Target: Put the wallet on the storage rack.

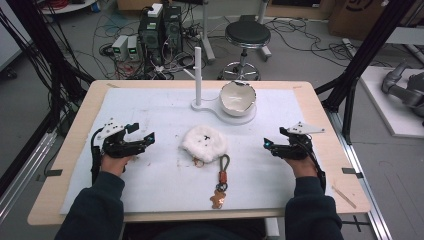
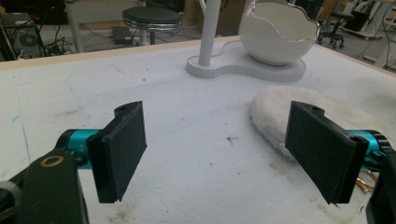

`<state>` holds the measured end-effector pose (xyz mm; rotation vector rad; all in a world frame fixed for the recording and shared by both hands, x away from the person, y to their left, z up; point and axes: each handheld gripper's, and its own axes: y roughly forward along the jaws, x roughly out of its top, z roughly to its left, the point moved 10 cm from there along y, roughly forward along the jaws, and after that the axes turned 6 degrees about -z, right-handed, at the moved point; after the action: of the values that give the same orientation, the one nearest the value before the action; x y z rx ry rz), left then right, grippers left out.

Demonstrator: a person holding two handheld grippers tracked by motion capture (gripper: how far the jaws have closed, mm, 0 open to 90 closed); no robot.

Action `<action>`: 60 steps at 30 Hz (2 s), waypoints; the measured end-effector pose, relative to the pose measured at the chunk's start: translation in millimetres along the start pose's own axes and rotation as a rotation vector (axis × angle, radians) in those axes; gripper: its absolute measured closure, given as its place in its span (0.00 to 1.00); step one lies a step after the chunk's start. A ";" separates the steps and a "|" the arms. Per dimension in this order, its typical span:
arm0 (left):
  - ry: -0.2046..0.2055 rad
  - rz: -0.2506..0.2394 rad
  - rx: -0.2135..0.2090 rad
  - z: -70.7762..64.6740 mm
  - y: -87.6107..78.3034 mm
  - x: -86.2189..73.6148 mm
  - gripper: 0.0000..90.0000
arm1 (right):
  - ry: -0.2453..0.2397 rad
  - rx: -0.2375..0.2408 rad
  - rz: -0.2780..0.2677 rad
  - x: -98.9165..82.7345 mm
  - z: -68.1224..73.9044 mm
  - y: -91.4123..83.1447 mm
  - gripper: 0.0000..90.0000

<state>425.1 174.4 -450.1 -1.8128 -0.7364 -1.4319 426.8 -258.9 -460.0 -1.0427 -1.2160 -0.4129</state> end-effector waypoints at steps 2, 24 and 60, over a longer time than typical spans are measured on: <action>-0.005 -0.002 -0.001 -0.1 0.0 -0.1 0.23 | 0.002 0.002 -0.001 0.0 0.4 0.0 0.24; 0.023 0.144 -0.092 -35.7 49.1 -15.8 0.24 | 0.010 0.044 0.002 -2.5 16.8 2.6 0.24; 0.079 0.226 -0.212 -85.8 73.5 -24.1 0.94 | 0.017 0.192 0.029 3.7 61.8 33.0 0.26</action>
<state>428.2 61.5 -474.4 -1.9160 -0.3369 -1.4640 418.1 -190.3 -471.8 -0.8885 -1.1995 -0.2759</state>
